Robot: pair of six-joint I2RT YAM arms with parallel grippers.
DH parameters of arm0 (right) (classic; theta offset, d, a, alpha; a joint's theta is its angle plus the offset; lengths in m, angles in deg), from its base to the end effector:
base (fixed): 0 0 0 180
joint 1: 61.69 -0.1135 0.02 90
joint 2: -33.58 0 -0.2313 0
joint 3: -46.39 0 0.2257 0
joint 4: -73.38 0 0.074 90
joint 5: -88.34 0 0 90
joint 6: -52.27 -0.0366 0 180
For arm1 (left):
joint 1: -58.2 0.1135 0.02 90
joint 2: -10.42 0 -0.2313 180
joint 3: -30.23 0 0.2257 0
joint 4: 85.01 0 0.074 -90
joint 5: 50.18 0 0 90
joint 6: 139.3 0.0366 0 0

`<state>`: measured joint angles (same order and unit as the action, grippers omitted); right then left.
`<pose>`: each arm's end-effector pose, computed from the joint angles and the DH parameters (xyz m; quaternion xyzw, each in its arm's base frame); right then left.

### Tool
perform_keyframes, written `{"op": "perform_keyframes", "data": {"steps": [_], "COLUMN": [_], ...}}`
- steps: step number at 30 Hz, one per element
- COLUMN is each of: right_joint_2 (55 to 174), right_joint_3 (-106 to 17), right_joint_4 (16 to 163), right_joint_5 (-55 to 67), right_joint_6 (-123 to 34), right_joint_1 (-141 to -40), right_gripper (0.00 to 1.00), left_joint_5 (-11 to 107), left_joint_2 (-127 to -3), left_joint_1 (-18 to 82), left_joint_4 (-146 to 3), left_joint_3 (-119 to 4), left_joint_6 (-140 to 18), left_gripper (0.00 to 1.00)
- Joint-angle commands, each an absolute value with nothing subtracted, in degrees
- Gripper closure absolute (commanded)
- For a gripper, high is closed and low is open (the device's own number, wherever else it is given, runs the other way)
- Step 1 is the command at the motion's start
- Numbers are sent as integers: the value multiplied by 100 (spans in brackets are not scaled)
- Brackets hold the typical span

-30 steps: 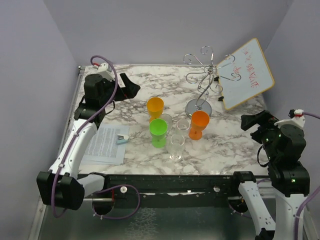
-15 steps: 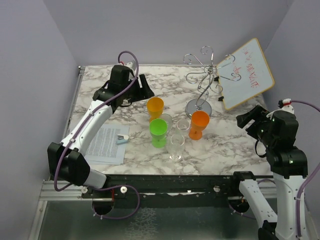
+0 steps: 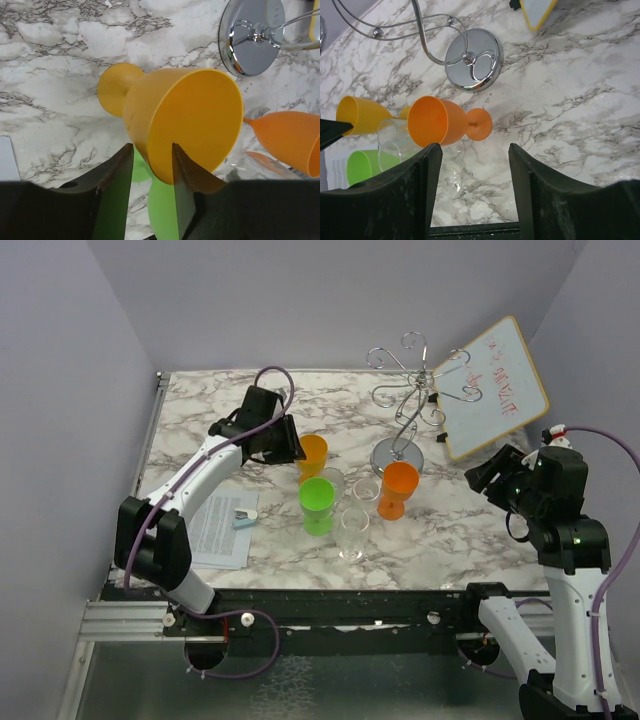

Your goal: Place the wine glass upside down on the wine glass rack

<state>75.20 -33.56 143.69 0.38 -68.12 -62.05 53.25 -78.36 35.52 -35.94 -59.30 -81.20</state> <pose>0.1179 0.0020 0.3485 0.2182 0.8468 0.1436 0.4634 0.2861 -0.1288 0.2658 -0.0331 0.9285 -0.2591 0.2639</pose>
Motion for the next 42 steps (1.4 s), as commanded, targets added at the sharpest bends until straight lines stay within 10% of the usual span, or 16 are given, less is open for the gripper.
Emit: {"op": "perform_keyframes", "data": {"steps": [1, 7, 25, 34, 42], "right_joint_2": [7481, 7372, 7343, 7292, 7740], "right_joint_3": [-3301, -3108, -3995, -4620, -4292], "right_joint_4": [14251, 14160, 14350, 12994, 10538], "right_joint_5": [317, 335, -10, 1019, 2374], "right_joint_6": [-6813, -6901, -7418, -7550, -9109], "right_joint_1": [-6198, -6203, -6200, -6203, -6200], "right_gripper": [40, 49, 32, 7, 5], "left_joint_5": [5042, 4288, 2199, 2906, 4282], "left_joint_2": [-8181, -8282, -7326, -6984, -7175], "left_joint_1": [3481, 3356, 3350, 3350, 3350], "left_joint_4": [-3403, -3246, -2909, -3450, -4507], "left_joint_3": [-6196, -6280, -7709, -8994, -9930], "left_joint_6": [-8156, -8113, -7809, -7802, -8458], "left_gripper": [66, 99, 100, 100, 100]}}
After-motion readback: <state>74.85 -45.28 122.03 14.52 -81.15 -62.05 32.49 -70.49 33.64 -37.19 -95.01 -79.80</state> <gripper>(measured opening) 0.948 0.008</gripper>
